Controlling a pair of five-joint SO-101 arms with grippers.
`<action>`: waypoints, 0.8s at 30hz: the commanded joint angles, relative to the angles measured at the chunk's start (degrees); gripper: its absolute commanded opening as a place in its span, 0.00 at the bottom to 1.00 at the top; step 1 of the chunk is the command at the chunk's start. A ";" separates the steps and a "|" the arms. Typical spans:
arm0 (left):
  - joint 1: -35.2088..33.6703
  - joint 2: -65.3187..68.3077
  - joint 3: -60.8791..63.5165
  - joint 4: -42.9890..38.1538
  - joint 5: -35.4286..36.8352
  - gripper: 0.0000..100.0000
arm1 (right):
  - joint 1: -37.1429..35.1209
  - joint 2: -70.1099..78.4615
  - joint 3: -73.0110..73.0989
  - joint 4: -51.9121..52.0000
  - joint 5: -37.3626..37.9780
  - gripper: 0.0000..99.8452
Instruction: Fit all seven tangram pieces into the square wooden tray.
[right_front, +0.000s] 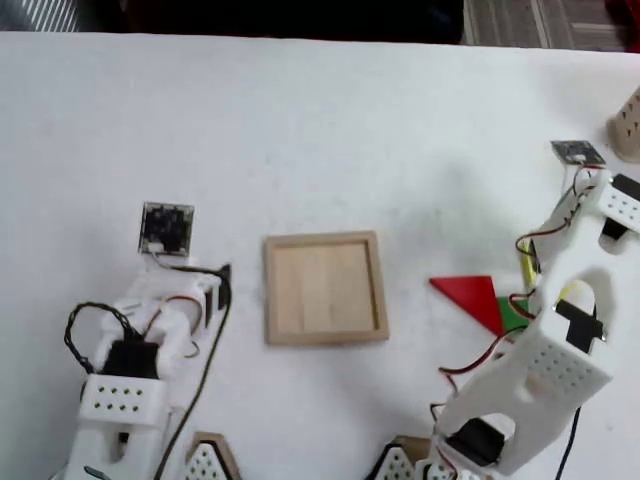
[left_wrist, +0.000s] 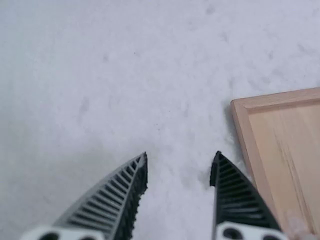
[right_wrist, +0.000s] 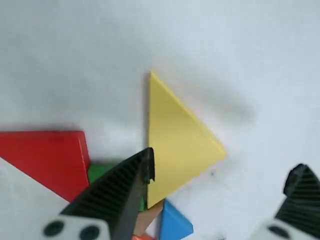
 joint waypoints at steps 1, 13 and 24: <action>-0.40 0.04 -0.44 -1.49 -0.53 0.21 | 1.89 0.04 -0.09 0.57 -1.23 0.40; -0.40 0.04 -0.44 -1.49 -0.53 0.21 | 1.10 12.18 0.18 -4.97 -0.79 0.38; -0.40 0.04 -0.44 -1.49 -0.53 0.21 | -0.57 12.18 -2.73 -4.70 -1.76 0.11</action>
